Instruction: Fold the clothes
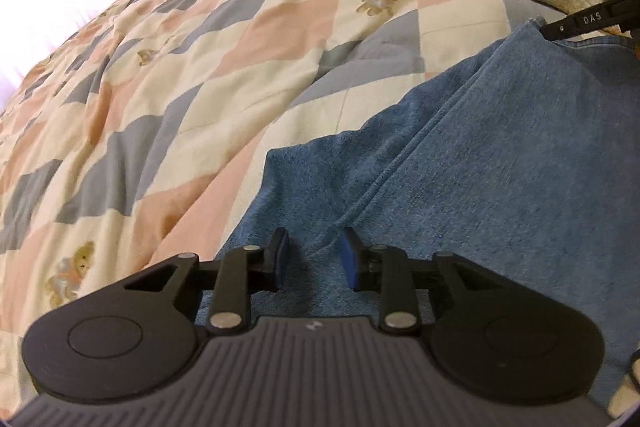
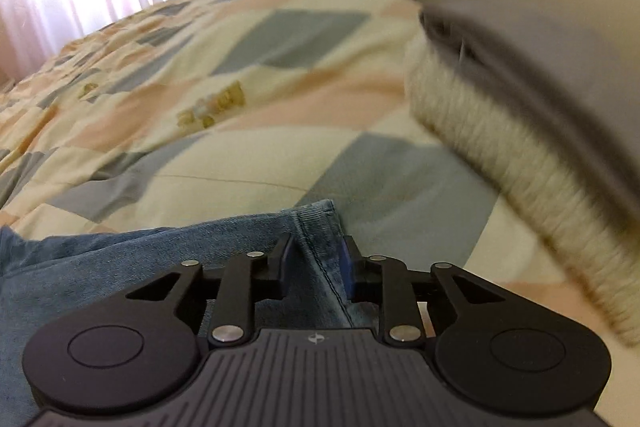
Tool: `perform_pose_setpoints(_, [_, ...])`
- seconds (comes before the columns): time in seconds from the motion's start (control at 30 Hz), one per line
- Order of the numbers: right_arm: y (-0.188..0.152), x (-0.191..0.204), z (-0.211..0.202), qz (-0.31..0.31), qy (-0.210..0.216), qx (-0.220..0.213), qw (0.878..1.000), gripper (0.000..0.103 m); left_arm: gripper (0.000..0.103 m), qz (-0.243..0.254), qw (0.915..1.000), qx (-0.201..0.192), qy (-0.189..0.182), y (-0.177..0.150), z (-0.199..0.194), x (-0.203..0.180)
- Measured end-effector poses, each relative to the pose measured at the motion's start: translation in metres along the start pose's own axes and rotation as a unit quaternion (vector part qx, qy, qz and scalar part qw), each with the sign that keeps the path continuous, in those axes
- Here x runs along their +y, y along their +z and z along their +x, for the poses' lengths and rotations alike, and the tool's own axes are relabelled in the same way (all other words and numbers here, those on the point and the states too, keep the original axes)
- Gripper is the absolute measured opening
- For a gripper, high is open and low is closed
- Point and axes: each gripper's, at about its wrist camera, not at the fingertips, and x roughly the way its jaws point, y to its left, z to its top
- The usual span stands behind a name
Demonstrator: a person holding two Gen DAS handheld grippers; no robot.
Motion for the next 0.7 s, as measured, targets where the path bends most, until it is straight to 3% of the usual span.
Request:
perform_pose_setpoints(0.07, [0.002, -0.003, 0.006, 0.014, -0.003, 0.003, 1.000, 0.038, 0.026, 0.002, 1.0000, 0.000, 0.001, 0.001, 0.000, 0.001])
perform_pose_setpoints(0.17, [0.004, -0.008, -0.007, 0.025, -0.010, -0.011, 1.000, 0.038, 0.022, 0.013, 0.9999, 0.004, 0.007, 0.007, -0.020, 0.004])
perform_pose_setpoints(0.27, [0.000, -0.005, -0.048, 0.017, -0.035, -0.051, 0.998, 0.037, 0.022, 0.031, 0.9995, -0.001, 0.009, 0.006, -0.055, 0.006])
perform_pose_setpoints(0.33, [-0.012, -0.003, -0.083, 0.016, -0.028, -0.072, 0.997, 0.037, 0.021, 0.050, 0.9987, 0.002, 0.012, -0.001, -0.076, 0.003])
perform_pose_setpoints(0.43, [-0.040, 0.009, -0.097, 0.001, -0.016, -0.050, 0.999, 0.037, 0.021, 0.064, 0.9978, 0.017, -0.005, -0.019, -0.095, -0.008])
perform_pose_setpoints(0.53, [-0.069, 0.021, -0.110, -0.013, -0.003, -0.027, 1.000, 0.034, 0.021, 0.074, 0.9962, 0.045, -0.009, -0.046, -0.088, -0.023])
perform_pose_setpoints(0.6, [-0.089, 0.024, -0.093, -0.023, -0.012, 0.002, 1.000, 0.032, 0.021, 0.084, 0.9945, 0.063, 0.001, -0.063, -0.078, -0.032])
perform_pose_setpoints(0.7, [-0.091, 0.030, -0.100, -0.037, -0.022, -0.007, 0.999, 0.032, 0.021, 0.091, 0.9940, 0.059, 0.012, -0.066, -0.081, -0.037])
